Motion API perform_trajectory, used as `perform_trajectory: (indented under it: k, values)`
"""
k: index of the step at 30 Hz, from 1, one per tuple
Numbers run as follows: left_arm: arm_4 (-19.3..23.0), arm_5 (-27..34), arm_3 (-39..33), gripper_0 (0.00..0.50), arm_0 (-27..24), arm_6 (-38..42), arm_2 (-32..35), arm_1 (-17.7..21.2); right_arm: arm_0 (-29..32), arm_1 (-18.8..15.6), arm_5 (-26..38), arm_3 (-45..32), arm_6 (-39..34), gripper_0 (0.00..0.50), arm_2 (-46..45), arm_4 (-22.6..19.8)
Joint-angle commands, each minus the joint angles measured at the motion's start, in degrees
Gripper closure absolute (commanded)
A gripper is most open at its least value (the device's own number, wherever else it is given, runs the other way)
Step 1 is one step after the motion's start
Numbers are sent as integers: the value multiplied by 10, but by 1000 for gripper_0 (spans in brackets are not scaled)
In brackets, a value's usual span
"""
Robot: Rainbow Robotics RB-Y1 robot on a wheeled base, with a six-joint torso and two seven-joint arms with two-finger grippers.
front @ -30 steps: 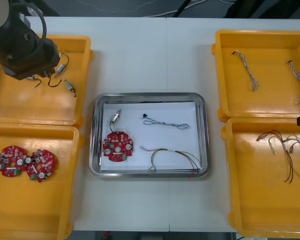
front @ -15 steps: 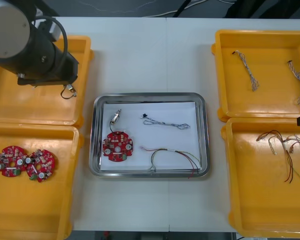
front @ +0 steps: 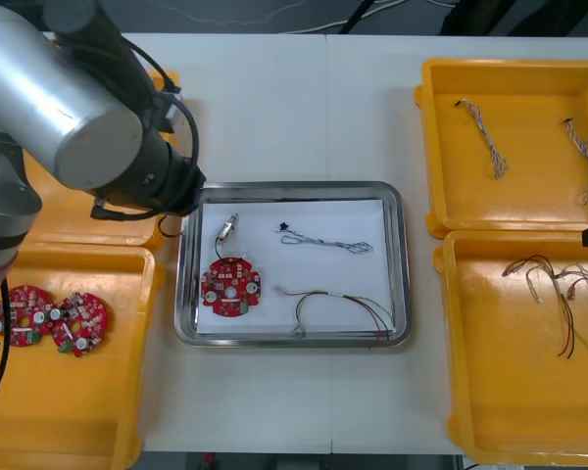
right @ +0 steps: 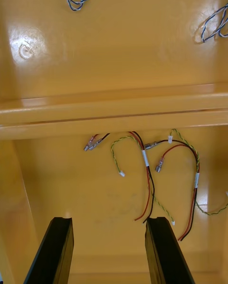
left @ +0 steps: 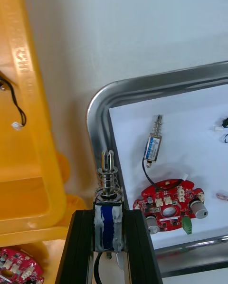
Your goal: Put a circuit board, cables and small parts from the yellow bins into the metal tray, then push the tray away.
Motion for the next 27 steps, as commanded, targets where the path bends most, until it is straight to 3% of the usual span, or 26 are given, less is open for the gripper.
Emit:
perform_trajectory:
  k: [1, 4, 14, 27]
  values:
    - [-24, 4, -13, 500, 4, 24, -53, -24, 7, -23, 2, -17, -7, 29, -21, 2]
    - [-25, 4, -9, 500, 4, 29, -70, -29, 7, -23, 2, -17, -7, 0, -21, 2]
    - [-24, -39, 13, 500, -7, 36, -131, -41, 7, -23, 2, -17, -7, 0, -21, 2]
    - [-44, -129, 120, 500, -39, 31, -180, -65, 7, -23, 2, -17, -7, 0, -21, 2]
